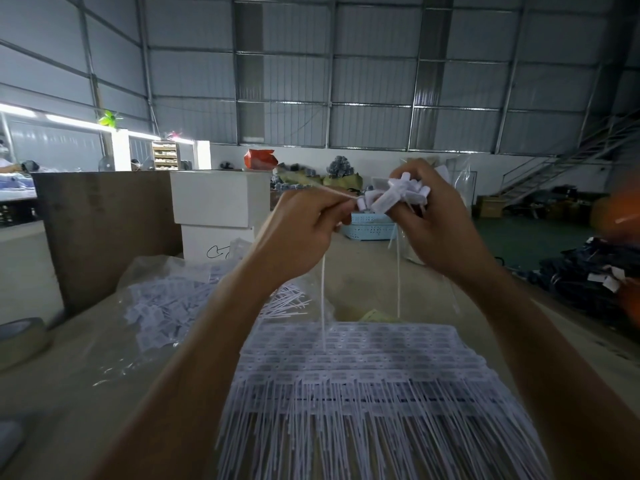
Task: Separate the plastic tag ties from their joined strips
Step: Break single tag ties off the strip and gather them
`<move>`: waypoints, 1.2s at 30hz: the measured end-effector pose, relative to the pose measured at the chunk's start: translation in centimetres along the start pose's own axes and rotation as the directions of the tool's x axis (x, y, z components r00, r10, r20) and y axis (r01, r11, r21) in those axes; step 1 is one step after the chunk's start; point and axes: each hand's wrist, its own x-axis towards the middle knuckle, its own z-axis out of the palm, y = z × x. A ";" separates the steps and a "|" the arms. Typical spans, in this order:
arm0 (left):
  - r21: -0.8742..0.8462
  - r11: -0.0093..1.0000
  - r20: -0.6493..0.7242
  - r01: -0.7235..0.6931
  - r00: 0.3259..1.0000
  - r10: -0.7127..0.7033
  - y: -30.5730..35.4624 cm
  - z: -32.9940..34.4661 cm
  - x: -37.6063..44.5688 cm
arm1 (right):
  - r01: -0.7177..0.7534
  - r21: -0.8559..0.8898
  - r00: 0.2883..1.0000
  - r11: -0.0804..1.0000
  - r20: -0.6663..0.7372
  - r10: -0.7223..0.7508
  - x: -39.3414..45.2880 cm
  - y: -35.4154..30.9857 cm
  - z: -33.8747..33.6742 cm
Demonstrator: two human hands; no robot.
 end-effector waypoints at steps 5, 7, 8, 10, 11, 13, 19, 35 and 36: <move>0.016 0.996 -0.039 -0.082 0.996 0.083 0.2 0.0 0.0 | -0.040 -0.043 0.999 0.998 -0.031 0.039 0.1 0.7 0.5; 0.022 0.998 -0.051 -0.065 0.997 0.066 0.1 -0.2 -0.1 | -0.013 -0.051 0.999 0.999 -0.032 0.011 0.0 0.7 1.3; 0.010 0.999 -0.047 -0.044 0.998 0.045 0.1 -0.3 -0.2 | -0.026 -0.043 0.999 0.999 -0.047 0.024 -0.1 0.9 1.6; -0.033 0.999 -0.008 0.006 1.000 -0.006 0.2 -0.6 -0.3 | -0.145 -0.004 0.984 0.989 -0.105 0.144 -0.3 1.9 1.8; -0.053 0.999 0.006 0.013 1.000 -0.013 0.5 -0.7 -0.3 | -0.213 0.021 0.967 0.977 -0.136 0.214 -0.4 2.6 1.4; -0.076 0.997 -0.012 -0.027 1.000 0.026 1.1 -1.0 0.1 | -0.319 0.101 0.929 0.942 -0.163 0.332 -0.8 3.8 0.2; 0.073 0.995 -0.017 -0.066 0.998 0.067 0.9 -0.3 0.3 | -0.460 0.388 0.881 0.798 0.086 0.466 -0.7 2.6 -0.3; 0.079 0.994 0.045 0.070 0.996 -0.073 -0.6 -0.2 -0.1 | -0.427 0.476 0.904 0.769 0.228 0.361 -1.0 -0.7 1.1; 0.077 0.995 0.056 0.070 0.996 -0.075 -0.6 -0.2 0.0 | -0.408 0.457 0.913 0.790 0.223 0.342 -1.0 -0.8 1.1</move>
